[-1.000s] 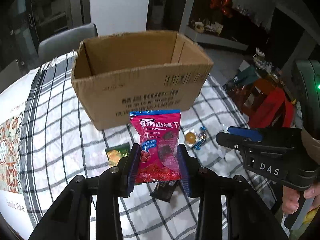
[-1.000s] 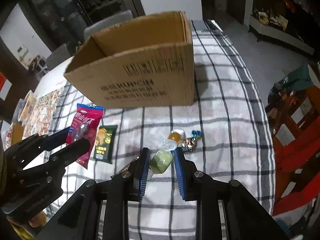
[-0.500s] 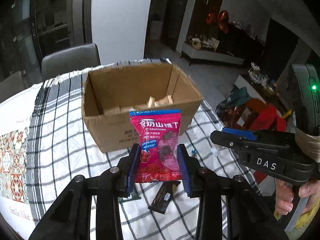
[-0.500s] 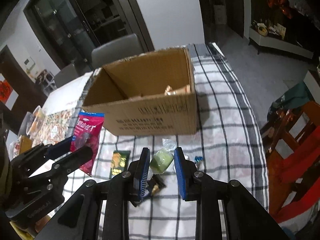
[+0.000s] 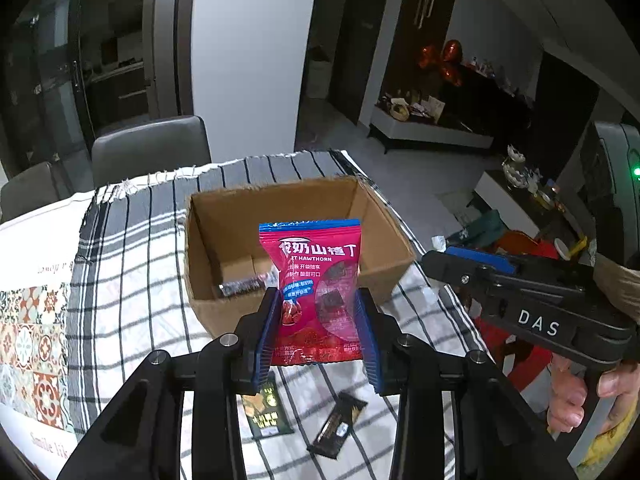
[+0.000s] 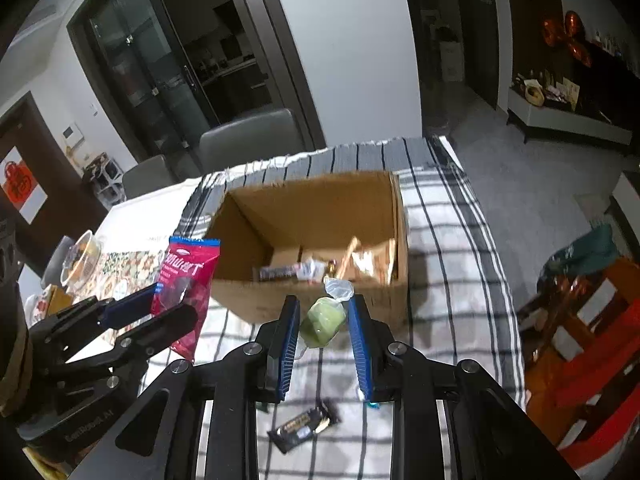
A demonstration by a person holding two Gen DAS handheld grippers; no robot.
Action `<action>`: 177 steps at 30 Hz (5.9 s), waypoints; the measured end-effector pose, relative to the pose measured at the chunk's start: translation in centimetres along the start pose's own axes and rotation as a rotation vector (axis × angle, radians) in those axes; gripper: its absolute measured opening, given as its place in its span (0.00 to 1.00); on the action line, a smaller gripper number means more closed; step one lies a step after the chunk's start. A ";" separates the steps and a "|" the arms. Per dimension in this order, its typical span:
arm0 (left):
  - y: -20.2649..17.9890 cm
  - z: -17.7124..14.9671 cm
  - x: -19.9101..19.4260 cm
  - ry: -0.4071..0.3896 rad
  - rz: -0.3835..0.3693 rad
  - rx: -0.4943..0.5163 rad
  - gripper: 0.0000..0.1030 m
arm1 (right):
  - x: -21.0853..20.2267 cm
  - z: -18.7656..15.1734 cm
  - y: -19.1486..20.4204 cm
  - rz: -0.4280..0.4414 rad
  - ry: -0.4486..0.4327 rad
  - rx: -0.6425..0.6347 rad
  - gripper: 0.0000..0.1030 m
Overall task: Organize snacks
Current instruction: 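Carry the bag and candy over the box and open both grippers, then move both grippers back to the green cracker packet and gold candy, then grasp the green cracker packet with the left gripper while the right grasps the gold round candy, then carry the packet and candy over the box and release both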
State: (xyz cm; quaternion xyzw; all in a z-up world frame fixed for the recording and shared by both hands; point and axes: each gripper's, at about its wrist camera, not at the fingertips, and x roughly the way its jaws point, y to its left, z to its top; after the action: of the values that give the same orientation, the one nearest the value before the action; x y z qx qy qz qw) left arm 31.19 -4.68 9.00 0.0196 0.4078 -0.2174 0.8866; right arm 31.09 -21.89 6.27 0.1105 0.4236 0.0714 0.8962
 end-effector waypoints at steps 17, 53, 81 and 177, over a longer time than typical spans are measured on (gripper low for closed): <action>2.5 3.8 3.9 -0.002 0.028 -0.022 0.36 | 3.5 3.9 -0.2 -0.012 -0.030 -0.036 0.26; 1.5 -4.7 0.2 0.021 0.150 -0.036 0.53 | 2.6 -4.1 -0.1 -0.052 0.088 -0.072 0.37; 4.2 -11.6 8.1 0.291 0.133 -0.126 0.53 | 10.7 -9.4 -2.3 -0.096 0.359 -0.045 0.37; 1.5 -5.2 0.5 0.062 0.073 -0.070 0.43 | 1.3 -3.8 1.5 0.025 0.049 -0.093 0.22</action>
State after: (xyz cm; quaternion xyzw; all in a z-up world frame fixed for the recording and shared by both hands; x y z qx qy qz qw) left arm 28.36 -2.44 5.01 0.0101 0.4413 -0.1699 0.8811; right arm 28.94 -19.60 3.33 0.0725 0.4402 0.1049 0.8888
